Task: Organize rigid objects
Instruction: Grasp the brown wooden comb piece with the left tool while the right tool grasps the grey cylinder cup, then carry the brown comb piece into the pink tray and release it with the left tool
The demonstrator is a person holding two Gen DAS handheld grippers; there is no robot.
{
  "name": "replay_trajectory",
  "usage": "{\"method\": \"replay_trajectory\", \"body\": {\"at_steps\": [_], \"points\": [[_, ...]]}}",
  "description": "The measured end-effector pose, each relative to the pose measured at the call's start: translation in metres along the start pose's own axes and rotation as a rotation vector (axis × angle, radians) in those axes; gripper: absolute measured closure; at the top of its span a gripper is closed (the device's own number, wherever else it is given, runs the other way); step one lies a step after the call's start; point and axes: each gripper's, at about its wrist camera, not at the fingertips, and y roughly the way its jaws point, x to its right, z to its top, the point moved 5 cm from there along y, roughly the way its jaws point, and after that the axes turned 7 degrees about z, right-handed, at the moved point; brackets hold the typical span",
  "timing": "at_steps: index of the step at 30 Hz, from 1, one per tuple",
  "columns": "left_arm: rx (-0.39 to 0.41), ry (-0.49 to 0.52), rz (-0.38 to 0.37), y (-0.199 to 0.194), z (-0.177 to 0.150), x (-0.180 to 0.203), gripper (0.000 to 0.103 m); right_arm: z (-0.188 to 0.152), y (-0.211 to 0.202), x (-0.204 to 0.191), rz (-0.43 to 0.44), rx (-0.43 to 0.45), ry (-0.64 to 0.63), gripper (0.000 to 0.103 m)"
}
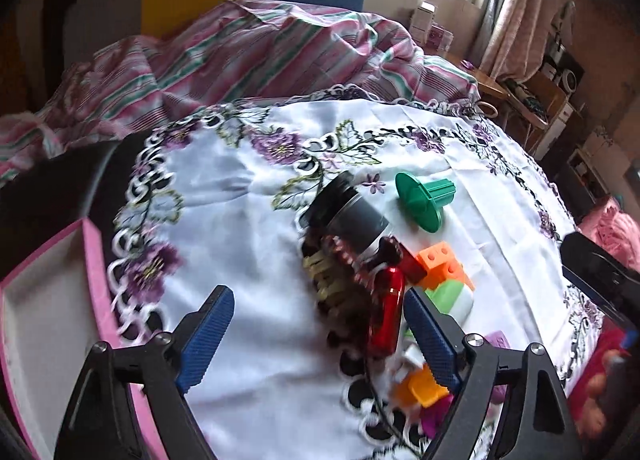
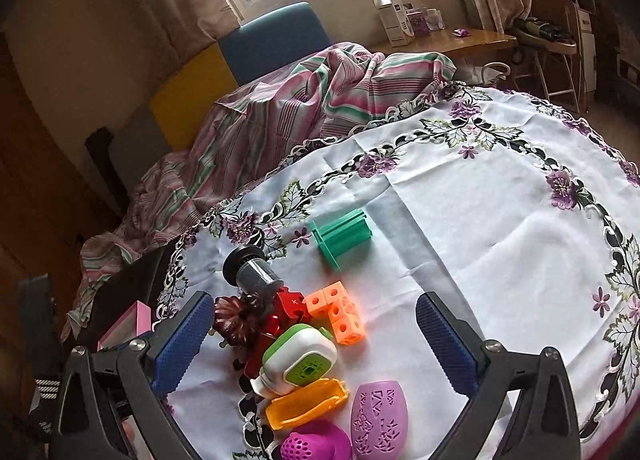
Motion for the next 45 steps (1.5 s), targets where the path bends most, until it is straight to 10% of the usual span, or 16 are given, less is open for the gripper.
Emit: {"method": "replay_trajectory", "body": {"at_steps": [5,7,10,27,42,43,45], "points": [[-0.065,0.035,-0.037,0.036,0.006,0.012,0.017,0.001,0.002,0.004,0.002,-0.003,0.02,0.0],[-0.096,0.046,-0.067,0.048,0.005,0.015,0.054,0.002,0.003,0.004,-0.005,-0.005,0.016,0.0],[-0.112,0.02,-0.119,0.057,-0.005,0.009,0.067,0.001,0.005,0.004,-0.014,-0.012,0.012,0.0],[0.026,-0.026,-0.123,-0.063,-0.058,-0.043,0.067,-0.027,0.034,-0.035,0.032,-0.187,-0.141,0.013],[0.057,-0.232,0.003,-0.103,-0.086,-0.185,0.067,-0.017,0.179,-0.087,-0.129,-0.458,-0.525,0.014],[0.054,-0.246,0.016,-0.102,-0.087,-0.195,0.067,-0.02,0.188,-0.086,-0.146,-0.483,-0.534,0.017],[0.047,-0.269,0.042,-0.097,-0.088,-0.215,0.067,-0.026,0.2,-0.082,-0.19,-0.528,-0.562,0.06]]}}
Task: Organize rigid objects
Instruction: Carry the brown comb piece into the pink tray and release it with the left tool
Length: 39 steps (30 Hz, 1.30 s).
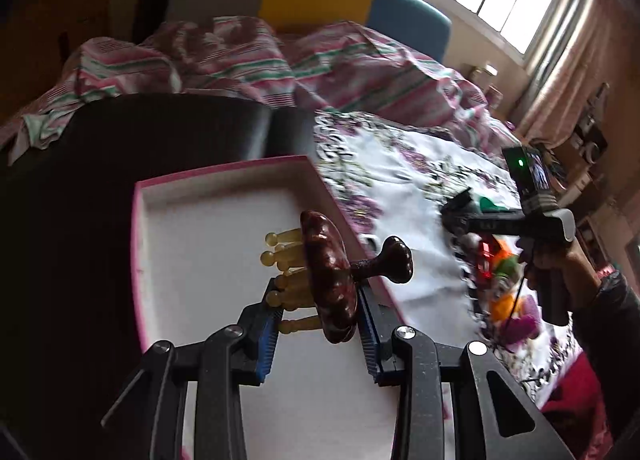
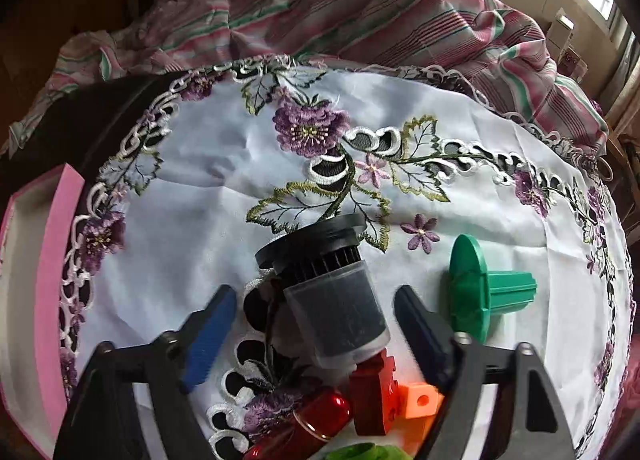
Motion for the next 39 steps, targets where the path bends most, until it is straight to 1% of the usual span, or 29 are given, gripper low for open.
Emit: {"method": "replay_trajectory", "body": {"at_steps": [1,3,5,8,10,13,15,19,21,23,26,28,30,31,34,36,39], "points": [[-0.002,-0.011,0.019,0.003,0.003,-0.009,0.067,0.0,0.002,-0.001,-0.012,-0.003,-0.004,0.06],[-0.006,-0.03,0.036,0.01,0.006,-0.024,0.067,-0.001,-0.001,-0.008,0.0,0.01,-0.02,0.06],[-0.016,-0.048,0.061,0.021,0.013,-0.037,0.067,-0.004,-0.008,-0.015,-0.012,0.029,-0.039,0.06],[-0.028,-0.059,0.096,0.036,0.022,-0.049,0.067,-0.011,-0.019,-0.022,-0.004,0.055,-0.04,0.06],[-0.033,-0.073,0.105,0.043,0.028,-0.055,0.067,-0.014,-0.028,-0.024,-0.012,0.081,-0.035,0.06],[-0.045,-0.09,0.124,0.052,0.031,-0.063,0.067,-0.012,-0.045,-0.021,-0.052,0.146,-0.044,0.06],[-0.052,-0.092,0.14,0.056,0.03,-0.066,0.067,-0.005,-0.05,-0.02,-0.079,0.169,-0.052,0.06],[-0.061,-0.085,0.197,0.064,0.03,-0.07,0.067,0.009,-0.04,-0.008,-0.039,0.142,0.001,0.06],[-0.063,-0.077,0.218,0.067,0.03,-0.071,0.067,0.014,-0.033,-0.002,-0.062,0.129,0.032,0.06],[-0.074,-0.067,0.242,0.071,0.028,-0.071,0.067,0.024,-0.029,0.009,-0.039,0.129,0.092,0.06],[-0.065,-0.049,0.249,0.071,0.025,-0.071,0.067,0.036,-0.044,0.019,0.034,0.195,0.173,0.06],[-0.058,-0.047,0.249,0.071,0.026,-0.073,0.067,0.042,-0.06,0.019,0.065,0.245,0.19,0.06],[-0.058,-0.053,0.246,0.073,0.027,-0.074,0.066,0.042,-0.072,0.016,0.099,0.266,0.196,0.06],[-0.056,-0.052,0.249,0.074,0.029,-0.074,0.066,0.041,-0.077,0.015,0.1,0.27,0.192,0.06],[-0.055,-0.066,0.254,0.078,0.03,-0.076,0.064,0.033,-0.083,0.007,0.108,0.256,0.173,0.06],[-0.074,-0.09,0.274,0.084,0.027,-0.081,0.06,0.02,-0.085,-0.002,0.125,0.239,0.148,0.06],[-0.064,-0.094,0.278,0.084,0.026,-0.082,0.061,-0.005,-0.08,-0.021,0.166,0.197,0.117,0.06]]}}
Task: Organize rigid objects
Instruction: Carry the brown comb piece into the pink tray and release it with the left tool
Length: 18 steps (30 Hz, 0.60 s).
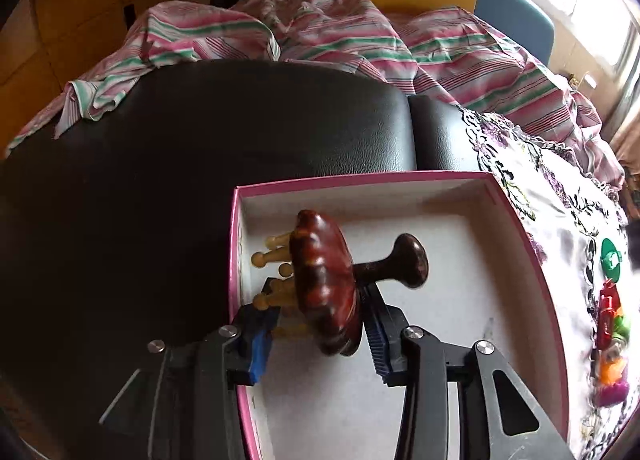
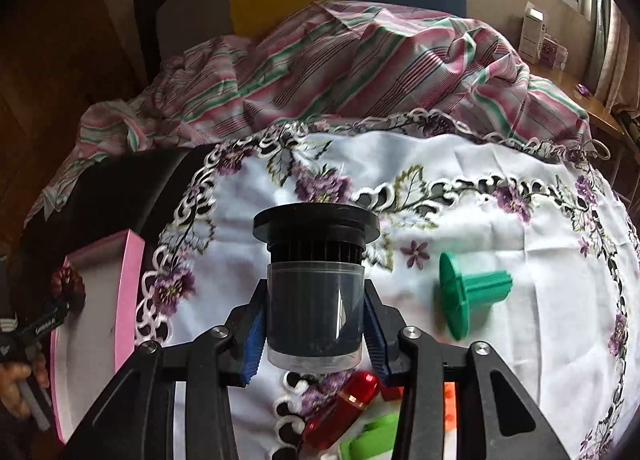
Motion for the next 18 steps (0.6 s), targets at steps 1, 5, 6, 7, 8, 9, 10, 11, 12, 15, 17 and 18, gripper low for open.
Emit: {"method": "replay_trajectory", "body": {"at_steps": [1,5,6,7,8,9,10,11,12,15,17,18], "points": [[-0.002,0.002,-0.003,0.0,-0.001,0.001,0.06,-0.011,0.002,-0.006,0.016,-0.016,-0.01,0.06],[0.006,0.005,-0.015,-0.007,-0.001,0.003,0.052,-0.049,0.013,-0.024,0.043,-0.072,-0.044,0.06],[0.017,0.008,-0.015,-0.011,-0.001,0.004,0.04,-0.057,0.017,-0.027,0.046,-0.087,-0.05,0.06],[0.034,0.008,-0.004,-0.015,0.0,0.003,0.028,-0.063,0.022,-0.03,0.043,-0.103,-0.059,0.06],[0.048,0.009,-0.013,-0.02,0.001,0.004,0.024,-0.068,0.028,-0.031,0.033,-0.115,-0.068,0.06],[0.057,0.012,-0.013,-0.022,0.001,0.004,0.022,-0.072,0.033,-0.03,0.023,-0.125,-0.074,0.06],[0.059,0.015,0.003,-0.024,0.0,0.004,0.022,-0.076,0.038,-0.03,0.012,-0.137,-0.078,0.06],[0.059,0.016,0.014,-0.025,0.0,0.003,0.022,-0.079,0.042,-0.028,0.003,-0.143,-0.084,0.06],[0.057,0.013,0.016,-0.028,-0.001,0.002,0.022,-0.081,0.044,-0.028,-0.004,-0.137,-0.094,0.06],[0.065,-0.006,0.019,-0.039,-0.008,-0.002,0.022,-0.082,0.043,-0.027,0.005,-0.123,-0.096,0.06],[0.072,-0.032,0.021,-0.048,-0.015,-0.004,0.022,-0.084,0.044,-0.026,0.014,-0.119,-0.097,0.06],[0.075,-0.048,0.024,-0.054,-0.021,-0.006,0.021,-0.085,0.044,-0.025,0.019,-0.118,-0.092,0.06]]}}
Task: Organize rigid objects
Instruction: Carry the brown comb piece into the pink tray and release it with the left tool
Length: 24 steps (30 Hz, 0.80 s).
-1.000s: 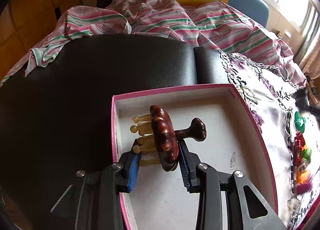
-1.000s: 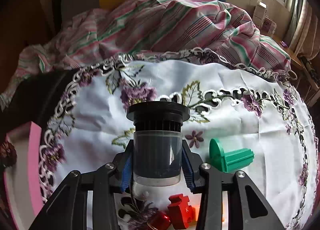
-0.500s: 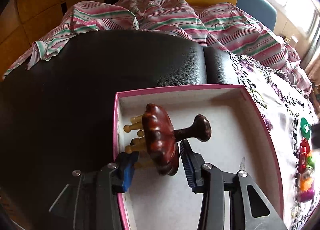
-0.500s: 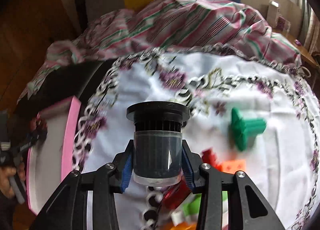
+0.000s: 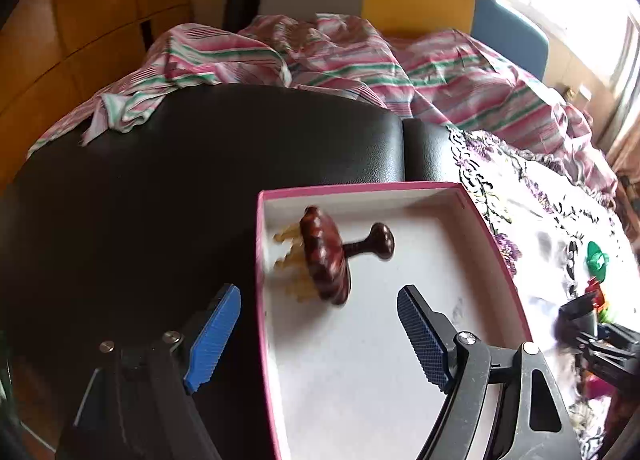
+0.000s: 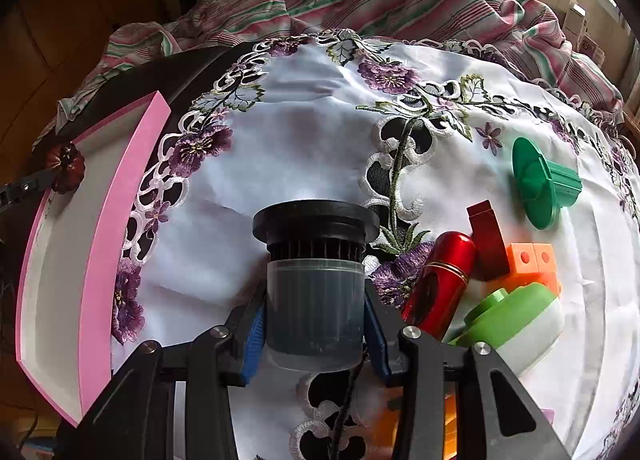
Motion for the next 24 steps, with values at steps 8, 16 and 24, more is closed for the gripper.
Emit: {"method": "replay_trajectory", "body": {"at_steps": [8,16,24], "points": [[0.039,-0.054,0.004,-0.045,-0.042,0.001,0.02,0.0,-0.001,0.001,-0.008,0.008,-0.004,0.06],[0.059,-0.048,0.025,-0.073,-0.075,0.007,0.021,-0.001,0.002,-0.001,-0.018,0.012,-0.026,0.06],[0.083,-0.025,0.036,-0.09,-0.09,0.008,0.021,-0.003,0.002,-0.002,-0.033,0.029,-0.042,0.059]]}}
